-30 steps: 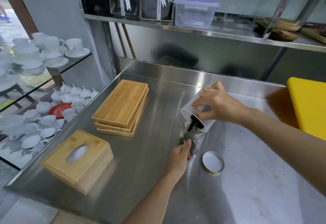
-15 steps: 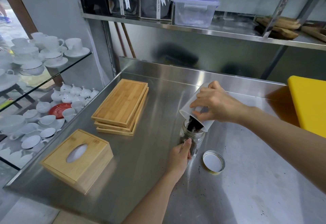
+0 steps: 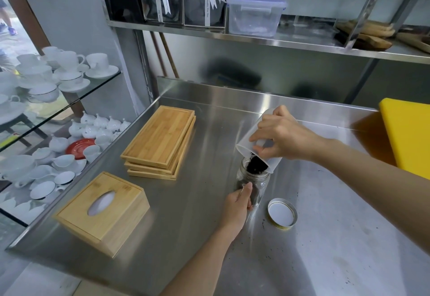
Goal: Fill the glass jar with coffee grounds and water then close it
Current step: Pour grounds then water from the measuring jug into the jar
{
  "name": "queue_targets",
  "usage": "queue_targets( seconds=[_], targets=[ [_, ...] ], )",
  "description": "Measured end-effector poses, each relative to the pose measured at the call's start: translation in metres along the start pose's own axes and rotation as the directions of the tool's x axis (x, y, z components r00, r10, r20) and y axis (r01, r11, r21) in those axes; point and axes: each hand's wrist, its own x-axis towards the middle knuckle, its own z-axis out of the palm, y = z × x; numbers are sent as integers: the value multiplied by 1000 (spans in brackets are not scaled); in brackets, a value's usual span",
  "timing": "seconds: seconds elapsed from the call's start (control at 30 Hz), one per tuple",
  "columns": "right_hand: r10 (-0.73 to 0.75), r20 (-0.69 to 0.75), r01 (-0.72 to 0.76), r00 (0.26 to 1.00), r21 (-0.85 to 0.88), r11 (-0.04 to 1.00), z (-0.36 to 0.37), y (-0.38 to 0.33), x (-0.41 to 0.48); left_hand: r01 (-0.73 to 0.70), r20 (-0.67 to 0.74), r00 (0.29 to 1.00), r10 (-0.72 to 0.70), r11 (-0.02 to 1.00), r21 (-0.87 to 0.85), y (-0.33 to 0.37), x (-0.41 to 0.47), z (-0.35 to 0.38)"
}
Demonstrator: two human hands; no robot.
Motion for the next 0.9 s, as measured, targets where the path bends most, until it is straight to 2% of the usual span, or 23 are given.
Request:
queue_targets(
  seconds=[0.9],
  targets=[
    [-36, 5, 36, 999, 10, 999, -4, -1, 0, -11, -10, 1000, 11, 1000, 9, -1, 0, -1]
  ],
)
